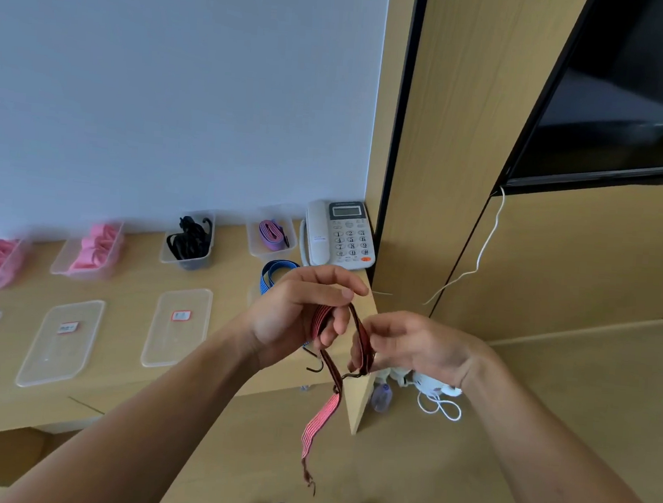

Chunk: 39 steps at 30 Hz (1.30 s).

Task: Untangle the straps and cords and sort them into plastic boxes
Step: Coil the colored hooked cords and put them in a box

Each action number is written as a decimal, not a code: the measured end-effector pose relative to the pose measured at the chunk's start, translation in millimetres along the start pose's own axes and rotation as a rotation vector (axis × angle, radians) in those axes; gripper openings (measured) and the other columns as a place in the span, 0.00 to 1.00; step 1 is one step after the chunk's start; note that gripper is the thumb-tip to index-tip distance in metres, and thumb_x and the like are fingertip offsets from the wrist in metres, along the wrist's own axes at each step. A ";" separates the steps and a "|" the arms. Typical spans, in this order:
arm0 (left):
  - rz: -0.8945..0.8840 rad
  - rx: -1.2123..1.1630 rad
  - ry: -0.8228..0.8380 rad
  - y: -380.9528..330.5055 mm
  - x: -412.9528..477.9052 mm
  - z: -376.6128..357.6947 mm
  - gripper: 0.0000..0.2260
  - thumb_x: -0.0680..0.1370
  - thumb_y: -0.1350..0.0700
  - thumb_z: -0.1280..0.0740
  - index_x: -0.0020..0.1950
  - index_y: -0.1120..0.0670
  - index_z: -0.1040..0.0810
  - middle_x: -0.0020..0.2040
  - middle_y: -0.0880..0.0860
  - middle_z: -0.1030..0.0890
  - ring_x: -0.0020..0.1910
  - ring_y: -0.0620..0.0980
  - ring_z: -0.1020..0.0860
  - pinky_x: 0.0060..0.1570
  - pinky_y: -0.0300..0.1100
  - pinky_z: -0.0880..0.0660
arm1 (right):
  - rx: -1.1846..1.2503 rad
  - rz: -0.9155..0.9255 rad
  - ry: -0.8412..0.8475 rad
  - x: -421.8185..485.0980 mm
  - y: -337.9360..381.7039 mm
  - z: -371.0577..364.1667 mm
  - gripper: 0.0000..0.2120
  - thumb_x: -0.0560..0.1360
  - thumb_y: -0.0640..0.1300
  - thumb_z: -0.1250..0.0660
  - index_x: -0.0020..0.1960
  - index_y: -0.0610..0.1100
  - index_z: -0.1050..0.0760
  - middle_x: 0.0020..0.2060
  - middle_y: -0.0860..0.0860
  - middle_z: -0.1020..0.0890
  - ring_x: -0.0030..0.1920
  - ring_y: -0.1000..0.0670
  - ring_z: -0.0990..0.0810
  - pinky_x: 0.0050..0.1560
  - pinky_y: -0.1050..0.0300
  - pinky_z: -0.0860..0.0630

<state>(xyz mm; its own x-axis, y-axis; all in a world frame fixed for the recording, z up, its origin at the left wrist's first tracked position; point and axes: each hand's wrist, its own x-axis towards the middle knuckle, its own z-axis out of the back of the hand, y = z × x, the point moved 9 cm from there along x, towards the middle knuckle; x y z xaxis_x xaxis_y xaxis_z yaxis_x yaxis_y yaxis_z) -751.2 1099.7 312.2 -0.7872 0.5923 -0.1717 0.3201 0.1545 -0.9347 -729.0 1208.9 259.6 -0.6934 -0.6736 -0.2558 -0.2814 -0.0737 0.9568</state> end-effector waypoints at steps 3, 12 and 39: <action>0.001 -0.026 -0.061 1.1 -0.1 6.4 0.11 0.72 0.61 0.33 0.51 0.55 0.14 0.28 0.56 0.24 0.22 0.51 0.30 0.24 0.39 0.31 | -0.108 0.072 -0.036 5.3 11.2 8.7 0.05 0.75 0.37 0.31 0.51 0.41 0.21 0.48 0.40 0.17 0.54 0.41 0.20 0.58 0.49 0.25; 0.000 0.106 -0.196 -4.4 -8.0 37.8 0.09 0.76 0.51 0.31 0.45 0.56 0.20 0.31 0.56 0.27 0.26 0.54 0.29 0.29 0.42 0.30 | 0.062 0.268 -0.241 31.6 46.1 13.5 0.08 0.71 0.34 0.26 0.49 0.43 0.17 0.40 0.44 0.15 0.42 0.46 0.17 0.47 0.54 0.21; -0.004 0.229 -0.251 -17.7 -25.4 61.8 0.07 0.83 0.59 0.33 0.53 0.62 0.19 0.42 0.58 0.15 0.33 0.52 0.17 0.37 0.48 0.16 | -0.437 0.462 -0.894 39.7 121.4 11.8 0.05 0.71 0.37 0.24 0.42 0.44 0.19 0.34 0.47 0.19 0.34 0.45 0.19 0.36 0.47 0.20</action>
<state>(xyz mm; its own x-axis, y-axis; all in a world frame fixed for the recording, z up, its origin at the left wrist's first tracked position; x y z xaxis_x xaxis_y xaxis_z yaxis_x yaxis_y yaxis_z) -769.4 1033.1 313.9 -0.9026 0.3743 -0.2125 0.2125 -0.0417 -0.9763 -798.5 1181.9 364.0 -0.9518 0.0602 0.3006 0.2661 -0.3246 0.9076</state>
